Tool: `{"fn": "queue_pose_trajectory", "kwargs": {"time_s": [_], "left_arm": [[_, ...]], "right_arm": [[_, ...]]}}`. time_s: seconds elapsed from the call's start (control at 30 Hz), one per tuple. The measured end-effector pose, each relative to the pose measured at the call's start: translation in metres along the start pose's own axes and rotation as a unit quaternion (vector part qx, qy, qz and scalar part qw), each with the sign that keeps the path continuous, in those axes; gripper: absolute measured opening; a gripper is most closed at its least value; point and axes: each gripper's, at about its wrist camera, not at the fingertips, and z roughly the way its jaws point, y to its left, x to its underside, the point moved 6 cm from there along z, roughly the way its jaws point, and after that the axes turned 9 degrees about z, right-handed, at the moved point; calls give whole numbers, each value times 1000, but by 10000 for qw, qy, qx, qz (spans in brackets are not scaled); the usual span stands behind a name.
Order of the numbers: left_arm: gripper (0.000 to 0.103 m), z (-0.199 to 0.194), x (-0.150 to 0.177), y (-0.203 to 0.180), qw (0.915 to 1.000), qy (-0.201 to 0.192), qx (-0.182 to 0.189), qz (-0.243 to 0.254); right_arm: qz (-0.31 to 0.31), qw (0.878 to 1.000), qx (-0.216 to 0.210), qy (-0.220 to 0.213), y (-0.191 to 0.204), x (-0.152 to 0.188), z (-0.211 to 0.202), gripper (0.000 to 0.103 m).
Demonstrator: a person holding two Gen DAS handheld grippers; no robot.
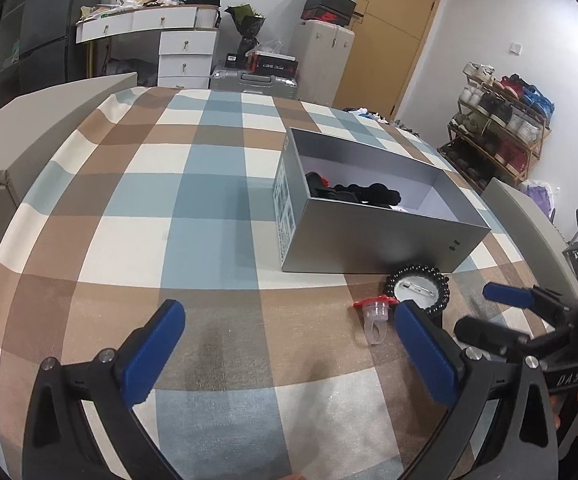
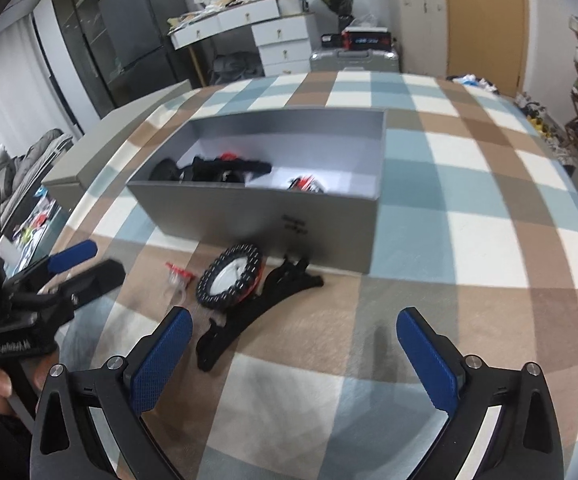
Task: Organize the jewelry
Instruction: 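Withdraw both grippers and move them toward the black stand and another red-based piece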
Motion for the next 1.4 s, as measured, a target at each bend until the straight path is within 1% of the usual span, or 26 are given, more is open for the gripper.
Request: {"fn": "queue_pose_trajectory", "kwargs": {"time_s": [0.1, 0.17, 0.27, 0.33, 0.4, 0.47, 0.53, 0.6, 0.77, 0.83, 0.93, 1.03, 1.1, 1.27, 1.33, 1.4], "left_arm": [[102, 0, 2, -1, 10000, 26, 93, -16], [102, -1, 3, -1, 10000, 20, 57, -28], [102, -1, 3, -1, 10000, 25, 61, -48], [102, -1, 3, 0, 10000, 25, 66, -64], [102, -1, 4, 1, 10000, 27, 21, -76], [102, -1, 4, 1, 10000, 31, 29, -72], [102, -1, 4, 1, 10000, 32, 15, -78], [102, -1, 5, 2, 9999, 41, 21, -94], [102, -1, 4, 3, 9999, 49, 94, -135], [102, -1, 4, 3, 9998, 55, 88, -147], [102, -1, 4, 3, 9999, 56, 66, -139], [102, -1, 5, 4, 9999, 55, 39, -141], [102, -1, 5, 4, 9999, 64, 17, -154], [102, -1, 5, 4, 9999, 82, -12, -152], [102, 0, 5, 4, 9999, 95, -24, -139], [102, 0, 6, 3, 9999, 109, -27, -119]], "right_arm": [[-292, 9995, 77, 51, 10, 5, 5, 97], [-366, 9992, 161, -4, 14, 6, 7, 97], [-383, 9990, 179, 124, 21, 9, 16, 97], [-526, 9980, 336, 88, 25, 10, 19, 96], [-701, 9956, 622, 19, 26, 9, 21, 95], [-758, 9938, 807, 28, 22, 10, 21, 93], [-715, 9938, 855, 27, 12, 10, 16, 93], [-687, 9923, 1029, -21, -1, 12, 8, 93], [-432, 9921, 1178, -31, -26, 17, -5, 92], [-368, 9931, 1109, -42, -28, 18, -6, 89], [-400, 9939, 1028, -69, -20, 14, -3, 79], [-577, 9943, 888, -71, -7, 11, 2, 67], [-615, 9951, 770, -48, -1, 9, 5, 54], [-632, 9963, 583, -84, 7, 8, 4, 53], [-638, 9960, 627, -86, 7, 6, 8, 53], [-589, 9961, 653, -106, 4, 4, 11, 48]]}}
